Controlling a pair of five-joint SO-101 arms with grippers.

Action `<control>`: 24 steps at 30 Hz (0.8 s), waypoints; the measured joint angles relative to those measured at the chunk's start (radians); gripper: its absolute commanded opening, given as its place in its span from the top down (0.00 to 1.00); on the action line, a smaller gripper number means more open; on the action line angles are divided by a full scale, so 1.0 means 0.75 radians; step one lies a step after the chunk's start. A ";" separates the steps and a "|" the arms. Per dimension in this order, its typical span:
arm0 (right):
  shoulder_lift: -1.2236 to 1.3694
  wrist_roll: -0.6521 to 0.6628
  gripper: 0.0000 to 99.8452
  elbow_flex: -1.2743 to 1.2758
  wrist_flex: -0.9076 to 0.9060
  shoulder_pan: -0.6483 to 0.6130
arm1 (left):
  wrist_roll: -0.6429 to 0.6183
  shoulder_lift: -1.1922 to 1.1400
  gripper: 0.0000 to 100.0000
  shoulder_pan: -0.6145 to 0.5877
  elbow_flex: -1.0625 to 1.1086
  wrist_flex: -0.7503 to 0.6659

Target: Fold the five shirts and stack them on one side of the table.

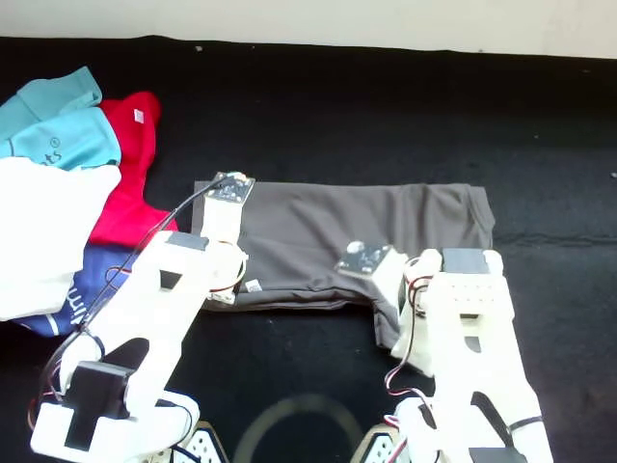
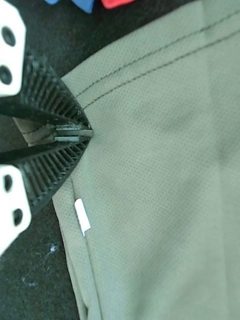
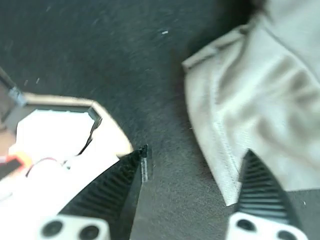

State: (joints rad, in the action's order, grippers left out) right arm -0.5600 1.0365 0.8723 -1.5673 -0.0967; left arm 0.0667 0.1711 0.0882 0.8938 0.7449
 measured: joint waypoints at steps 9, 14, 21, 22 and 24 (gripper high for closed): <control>0.000 0.039 0.70 0.319 0.293 0.000 | 0.000 0.000 0.99 0.000 0.000 0.000; -0.014 0.039 0.70 0.428 0.501 0.014 | 0.000 0.000 0.99 0.000 0.000 0.000; -0.018 0.039 0.70 0.438 0.589 0.055 | 0.000 0.000 0.99 0.000 0.000 0.000; -0.016 0.039 0.70 0.438 0.589 0.057 | 0.000 0.000 0.99 0.000 0.000 0.000; 0.037 0.039 0.70 0.436 0.604 0.057 | 0.000 0.000 0.99 0.000 0.000 0.000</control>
State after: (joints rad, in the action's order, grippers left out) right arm -0.5324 1.0656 1.1991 -1.1147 -0.0537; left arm 0.0667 0.1711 0.0882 0.8938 0.7449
